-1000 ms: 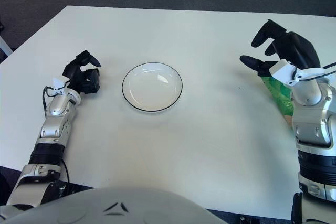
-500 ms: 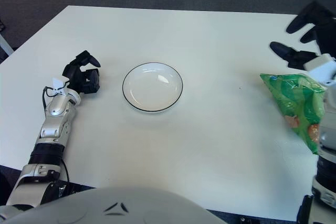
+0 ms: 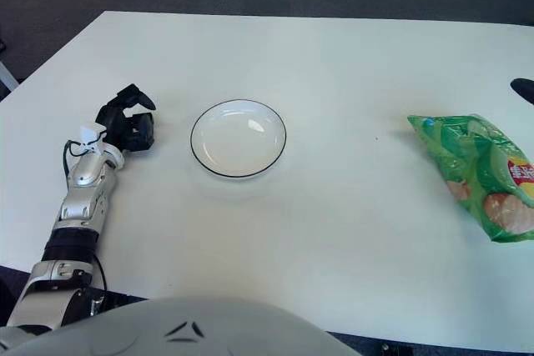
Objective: Put the snack into the plate.
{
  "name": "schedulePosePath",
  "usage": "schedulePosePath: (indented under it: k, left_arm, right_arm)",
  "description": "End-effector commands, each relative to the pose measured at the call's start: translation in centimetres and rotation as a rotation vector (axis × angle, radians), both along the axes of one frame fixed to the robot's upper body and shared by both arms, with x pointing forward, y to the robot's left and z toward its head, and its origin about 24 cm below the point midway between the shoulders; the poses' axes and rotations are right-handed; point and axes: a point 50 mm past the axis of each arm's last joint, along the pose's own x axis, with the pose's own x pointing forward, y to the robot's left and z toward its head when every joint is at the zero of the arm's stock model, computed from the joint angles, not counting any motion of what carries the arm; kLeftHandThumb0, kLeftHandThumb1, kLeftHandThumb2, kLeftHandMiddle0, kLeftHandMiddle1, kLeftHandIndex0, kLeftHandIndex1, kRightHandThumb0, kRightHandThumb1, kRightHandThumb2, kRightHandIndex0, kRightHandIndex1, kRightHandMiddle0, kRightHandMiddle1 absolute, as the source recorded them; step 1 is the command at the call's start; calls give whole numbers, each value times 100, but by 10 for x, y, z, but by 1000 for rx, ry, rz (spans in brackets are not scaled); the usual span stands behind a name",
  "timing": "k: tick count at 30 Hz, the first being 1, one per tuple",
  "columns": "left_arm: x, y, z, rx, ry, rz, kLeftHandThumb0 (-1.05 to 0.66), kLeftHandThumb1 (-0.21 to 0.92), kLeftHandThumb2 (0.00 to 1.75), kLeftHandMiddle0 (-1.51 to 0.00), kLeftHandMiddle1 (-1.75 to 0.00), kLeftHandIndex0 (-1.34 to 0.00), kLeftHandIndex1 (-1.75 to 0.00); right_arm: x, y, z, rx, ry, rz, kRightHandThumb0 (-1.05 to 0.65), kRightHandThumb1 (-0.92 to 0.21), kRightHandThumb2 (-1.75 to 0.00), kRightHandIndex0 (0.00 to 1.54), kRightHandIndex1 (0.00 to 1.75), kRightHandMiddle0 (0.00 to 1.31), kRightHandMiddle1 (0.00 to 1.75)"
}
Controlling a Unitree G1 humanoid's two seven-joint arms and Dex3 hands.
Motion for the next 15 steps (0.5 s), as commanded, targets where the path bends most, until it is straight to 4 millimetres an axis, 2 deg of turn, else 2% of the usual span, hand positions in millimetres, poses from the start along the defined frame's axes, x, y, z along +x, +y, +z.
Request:
schedulePosePath:
  k: [1,6,10,15]
  left_arm:
    - [-35,-4,-59,-74,211,32,-47,35,128,-128,-175,-59,-175]
    - [-35,-4,-60,-70,212,36,-47,35,127,-128,-175,-58,-175]
    - [-35,-2,-60,-69,209,42,-46,35,127,-128,-175,-58,-175]
    - [-36,2,-59,-60,208,53,-47,34,128,-128,-175,-59,-175]
  right_arm:
    - [7,-3,1,-35,99,-65,-78,-92,-72,28,127,0,127]
    - [19,-8,-14,19,150,-97,-79,-92,-71,24,120,0,116]
    - [29,-8,-27,66,148,-46,-76,-92,-68,22,113,0,107]
    - [32,-7,-32,76,126,20,-74,-92,-64,21,108,0,101]
